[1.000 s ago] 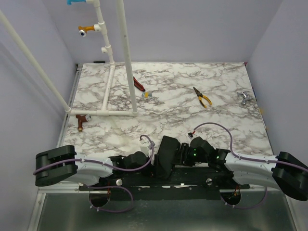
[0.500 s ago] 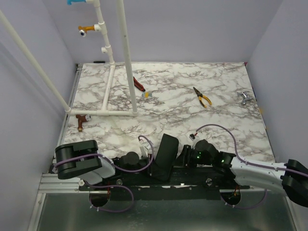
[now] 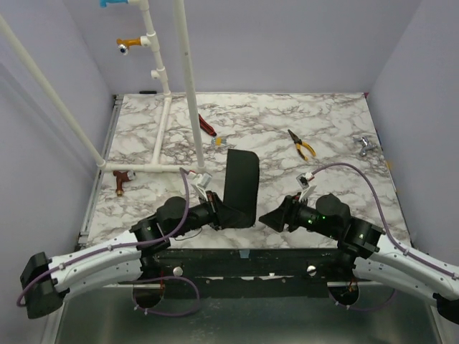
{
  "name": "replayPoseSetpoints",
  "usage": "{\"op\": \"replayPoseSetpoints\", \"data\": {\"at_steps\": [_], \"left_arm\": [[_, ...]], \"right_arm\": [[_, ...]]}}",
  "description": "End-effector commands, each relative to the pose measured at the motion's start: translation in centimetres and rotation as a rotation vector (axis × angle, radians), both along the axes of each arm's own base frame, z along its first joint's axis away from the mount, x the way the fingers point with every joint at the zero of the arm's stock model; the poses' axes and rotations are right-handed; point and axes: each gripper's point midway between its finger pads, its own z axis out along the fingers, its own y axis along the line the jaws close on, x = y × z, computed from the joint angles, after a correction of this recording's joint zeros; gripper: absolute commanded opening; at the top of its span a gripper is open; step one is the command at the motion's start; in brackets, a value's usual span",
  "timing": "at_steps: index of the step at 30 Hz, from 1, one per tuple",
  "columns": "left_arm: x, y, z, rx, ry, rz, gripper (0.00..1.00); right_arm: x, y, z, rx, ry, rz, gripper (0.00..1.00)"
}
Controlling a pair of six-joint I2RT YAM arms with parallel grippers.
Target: Sort the hair-cutting tools
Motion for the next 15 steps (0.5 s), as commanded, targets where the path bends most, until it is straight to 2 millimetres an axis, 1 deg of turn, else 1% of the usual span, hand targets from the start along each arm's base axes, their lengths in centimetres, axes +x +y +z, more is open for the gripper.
{"op": "replayPoseSetpoints", "data": {"at_steps": [1,2,4,6,7,11,13,15], "left_arm": [[3.2,3.3,2.6,0.104,-0.061,0.139,0.0],[3.6,3.8,3.1,0.128,-0.067,0.15,0.0],[3.9,4.3,4.7,0.154,-0.09,0.153,0.0],[4.1,4.7,6.2,0.174,-0.111,0.155,0.0],[4.0,4.8,7.0,0.179,-0.121,0.151,0.0],[4.3,5.5,8.8,0.229,-0.132,0.149,0.0],[4.7,5.8,9.3,0.261,-0.128,0.153,0.0],[4.9,6.0,9.6,0.303,-0.125,0.142,0.0]], "right_arm": [[1.2,-0.5,1.8,-0.086,-0.155,0.008,0.62],[1.4,-0.4,2.8,-0.08,-0.185,0.012,0.62],[1.8,0.0,4.8,-0.075,-0.257,0.027,0.63],[2.3,0.2,5.8,-0.104,-0.311,0.037,0.63],[2.6,0.4,5.8,-0.137,-0.33,0.047,0.63],[3.2,1.3,6.8,-0.21,-0.429,0.054,0.63],[3.1,1.9,7.3,-0.244,-0.481,0.046,0.64],[2.2,3.2,7.2,-0.285,-0.524,0.068,0.64]]}}
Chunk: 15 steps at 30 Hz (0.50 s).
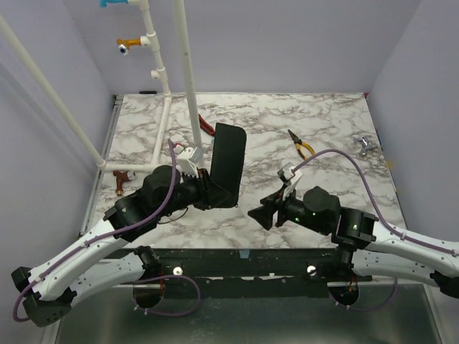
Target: Sort the hair-cutting tools
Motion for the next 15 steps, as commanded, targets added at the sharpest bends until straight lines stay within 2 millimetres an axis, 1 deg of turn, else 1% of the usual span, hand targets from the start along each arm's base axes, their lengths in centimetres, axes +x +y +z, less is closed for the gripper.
{"op": "replayPoseSetpoints", "data": {"at_steps": [1,4,6,9,11,15], "left_arm": [[0.2,0.9,1.1,0.11,-0.013,-0.033,0.0],[0.2,0.4,1.4,0.14,0.002,-0.068,0.0],[0.1,0.0,2.0,0.127,-0.003,-0.086,0.0],[0.0,-0.1,2.7,0.109,-0.016,-0.093,0.0],[0.0,-0.1,3.0,0.108,-0.019,-0.096,0.0],[-0.4,-0.1,3.6,0.121,-0.015,-0.125,0.0]], "right_arm": [[-0.6,1.6,0.3,-0.115,-0.158,-0.006,0.64],[-2.3,3.4,0.9,-0.118,-0.249,-0.016,0.64],[-2.4,4.1,0.8,-0.143,-0.29,-0.047,0.63],[-1.5,4.3,0.9,-0.124,-0.318,-0.11,0.62],[-0.9,4.1,1.3,-0.085,-0.333,-0.158,0.61],[0.0,3.8,1.4,-0.056,-0.361,-0.23,0.61]]}}
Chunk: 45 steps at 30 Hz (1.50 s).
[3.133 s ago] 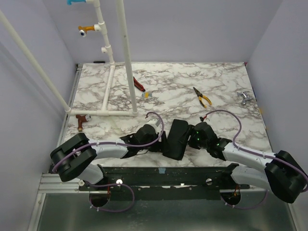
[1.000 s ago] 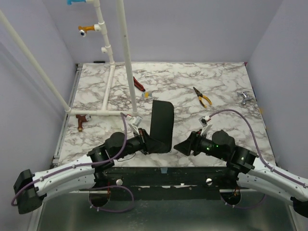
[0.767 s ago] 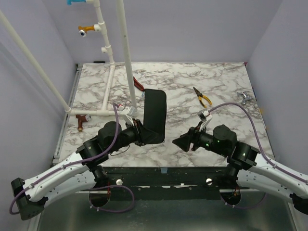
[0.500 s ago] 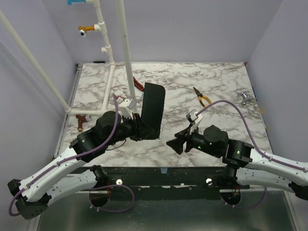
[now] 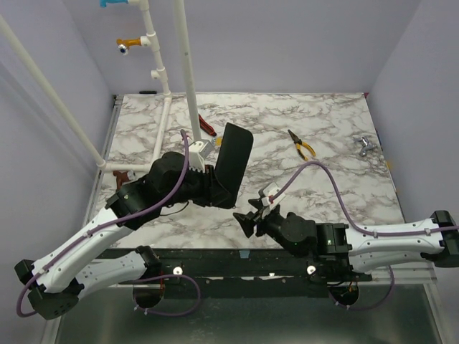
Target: Sort the hair-cutting tools
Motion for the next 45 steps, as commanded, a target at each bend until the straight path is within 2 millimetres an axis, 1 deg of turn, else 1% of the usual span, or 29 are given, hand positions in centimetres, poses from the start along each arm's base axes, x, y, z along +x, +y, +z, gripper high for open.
{"op": "replayPoseSetpoints", "data": {"at_steps": [1,3,5,9,12,15,21,26,31,36,40,41,43,45], "left_arm": [[-0.5,-0.2,3.4,-0.041,-0.057,-0.058,0.0],[-0.4,0.0,3.4,-0.013,-0.053,-0.051,0.0],[-0.1,0.3,3.4,0.021,-0.052,-0.037,0.0],[0.3,0.9,4.0,0.071,-0.06,-0.013,0.0],[0.3,0.9,4.8,0.076,-0.072,-0.017,0.0],[0.3,0.7,5.2,0.082,-0.077,-0.021,0.0],[0.2,0.3,5.4,0.085,-0.076,-0.028,0.0],[0.2,0.2,5.2,0.095,-0.072,-0.03,0.0],[0.2,0.0,5.0,0.098,-0.067,-0.032,0.0],[0.2,-0.1,4.8,0.102,-0.066,-0.035,0.0],[0.2,0.0,4.4,0.108,-0.063,-0.036,0.0],[0.1,0.0,4.3,0.109,-0.064,-0.037,0.0],[0.1,0.0,4.2,0.109,-0.064,-0.036,0.0],[0.1,0.1,4.1,0.111,-0.065,-0.037,0.0]], "right_arm": [[2.0,-0.9,1.8,0.1,-0.078,-0.136,0.61],[1.6,-0.4,2.3,0.127,-0.085,-0.102,0.61],[1.4,0.1,2.2,0.134,-0.085,-0.081,0.62],[1.4,0.4,2.5,0.153,-0.095,-0.073,0.62],[1.5,0.3,2.9,0.181,-0.11,-0.083,0.62],[1.5,0.5,3.2,0.191,-0.124,-0.078,0.61],[1.5,1.2,3.5,0.219,-0.137,-0.073,0.58],[1.7,1.7,3.7,0.227,-0.141,-0.086,0.52],[1.7,1.9,3.9,0.239,-0.146,-0.082,0.44],[1.7,2.0,3.9,0.24,-0.145,-0.083,0.28],[1.7,1.8,3.8,0.232,-0.14,-0.083,0.17],[1.7,1.8,3.8,0.231,-0.139,-0.084,0.14],[1.7,1.6,3.7,0.23,-0.133,-0.09,0.01],[1.7,1.6,3.5,0.226,-0.127,-0.091,0.01]]}}
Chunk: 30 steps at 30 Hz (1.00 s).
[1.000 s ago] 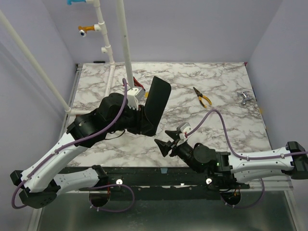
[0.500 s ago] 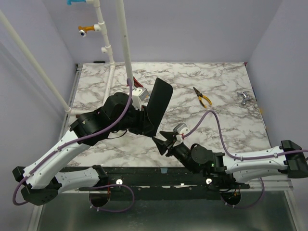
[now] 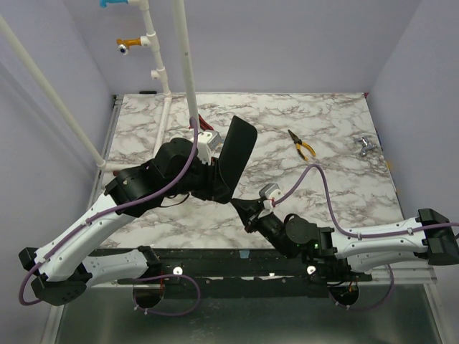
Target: Sort the hair-cutting tools
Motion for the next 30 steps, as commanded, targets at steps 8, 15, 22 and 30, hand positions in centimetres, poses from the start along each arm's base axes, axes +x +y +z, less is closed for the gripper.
{"op": "replayPoseSetpoints", "data": {"at_steps": [8,15,22,30], "left_arm": [[-0.2,0.1,0.8,-0.036,-0.047,-0.012,0.0],[-0.5,0.6,0.3,-0.03,-0.049,-0.008,0.0],[0.0,1.2,1.9,-0.022,-0.119,-0.008,0.0],[1.2,1.7,4.1,0.203,-0.289,0.012,0.0]], "right_arm": [[0.8,-1.6,-0.2,0.013,0.035,-0.084,0.01],[0.9,-2.3,-0.2,0.008,0.04,-0.098,0.01],[-1.4,-0.6,-0.2,0.028,0.051,0.085,0.4],[-1.9,0.2,-0.1,0.021,0.045,0.122,0.59]]}}
